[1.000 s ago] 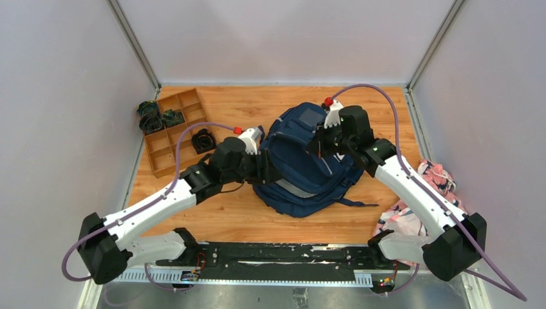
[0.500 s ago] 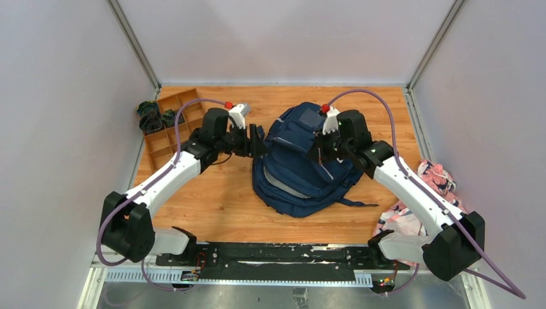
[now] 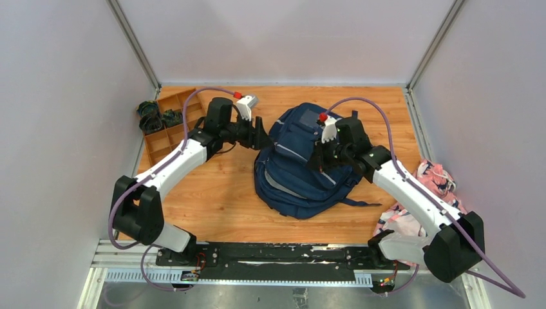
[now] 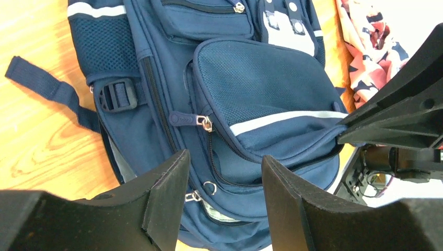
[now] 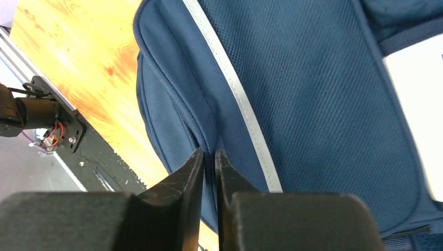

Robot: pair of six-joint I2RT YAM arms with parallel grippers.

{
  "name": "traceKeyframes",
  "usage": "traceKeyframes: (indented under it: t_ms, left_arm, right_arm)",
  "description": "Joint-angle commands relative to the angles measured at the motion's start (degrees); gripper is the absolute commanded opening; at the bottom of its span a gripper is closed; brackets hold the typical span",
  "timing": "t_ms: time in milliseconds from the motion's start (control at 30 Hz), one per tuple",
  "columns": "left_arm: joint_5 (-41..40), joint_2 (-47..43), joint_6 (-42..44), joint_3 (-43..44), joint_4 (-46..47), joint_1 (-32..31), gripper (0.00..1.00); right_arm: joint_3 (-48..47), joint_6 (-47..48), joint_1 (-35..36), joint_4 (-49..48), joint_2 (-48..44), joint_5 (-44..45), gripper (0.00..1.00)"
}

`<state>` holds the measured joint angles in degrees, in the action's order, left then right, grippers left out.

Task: Pack the student bag
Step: Adjust the student bag at the center of the board.

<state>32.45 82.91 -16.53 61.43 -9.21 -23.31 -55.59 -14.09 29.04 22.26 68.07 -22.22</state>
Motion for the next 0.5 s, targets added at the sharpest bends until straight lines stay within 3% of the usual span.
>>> traceKeyframes:
  t_ms: [0,100,200,467]
  left_arm:
    - [2.6,1.5,3.0,3.6,0.4,0.5,0.58]
    - [2.4,3.1,2.0,4.6,0.9,1.0,0.58]
    - [1.8,4.8,1.0,5.1,1.9,1.2,0.57]
    - [2.8,11.6,1.2,8.2,2.6,1.6,0.53]
  right_arm:
    - [2.1,2.1,-1.3,7.7,0.7,-0.9,0.23]
    - [2.0,2.3,-1.2,9.9,1.1,-1.3,0.38]
    - [1.9,2.2,-1.3,10.3,-0.6,-1.0,0.47]
    - [-2.0,1.8,-1.3,9.1,-3.0,-2.4,0.54]
